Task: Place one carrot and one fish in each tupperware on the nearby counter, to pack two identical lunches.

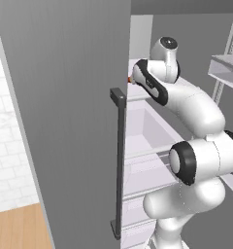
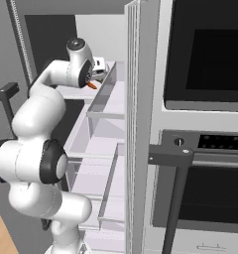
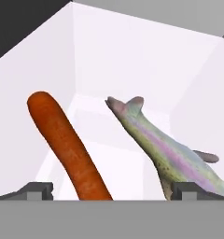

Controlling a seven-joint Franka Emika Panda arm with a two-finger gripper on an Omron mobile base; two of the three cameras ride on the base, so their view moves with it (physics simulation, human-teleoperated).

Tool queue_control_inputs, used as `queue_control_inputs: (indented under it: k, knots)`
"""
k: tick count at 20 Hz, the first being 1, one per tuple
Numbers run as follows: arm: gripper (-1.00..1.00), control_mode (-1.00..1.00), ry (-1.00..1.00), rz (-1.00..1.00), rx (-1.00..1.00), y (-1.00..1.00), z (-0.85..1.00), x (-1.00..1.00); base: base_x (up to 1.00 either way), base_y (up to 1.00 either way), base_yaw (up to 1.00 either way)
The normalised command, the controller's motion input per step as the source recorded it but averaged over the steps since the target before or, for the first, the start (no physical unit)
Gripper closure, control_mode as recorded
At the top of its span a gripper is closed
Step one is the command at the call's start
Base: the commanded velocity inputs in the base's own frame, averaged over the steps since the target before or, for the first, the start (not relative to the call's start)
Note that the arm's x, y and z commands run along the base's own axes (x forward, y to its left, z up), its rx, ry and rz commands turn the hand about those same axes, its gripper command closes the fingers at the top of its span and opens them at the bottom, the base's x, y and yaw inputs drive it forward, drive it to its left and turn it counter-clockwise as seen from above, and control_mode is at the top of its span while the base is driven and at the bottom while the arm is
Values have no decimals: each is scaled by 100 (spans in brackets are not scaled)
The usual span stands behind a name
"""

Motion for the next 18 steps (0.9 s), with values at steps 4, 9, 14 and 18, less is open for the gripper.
queue_control_inputs:
  k: [4,9,14,18]
  knots:
    - [-100,-100,1,0,0,14,-16,12,0,0,0]
    - [-100,-100,1,0,0,13,-13,5,0,0,0]
    - [-100,-100,8,2,0,0,-35,35,0,0,0]
    - [-100,-100,17,3,0,1,-65,21,0,0,0]
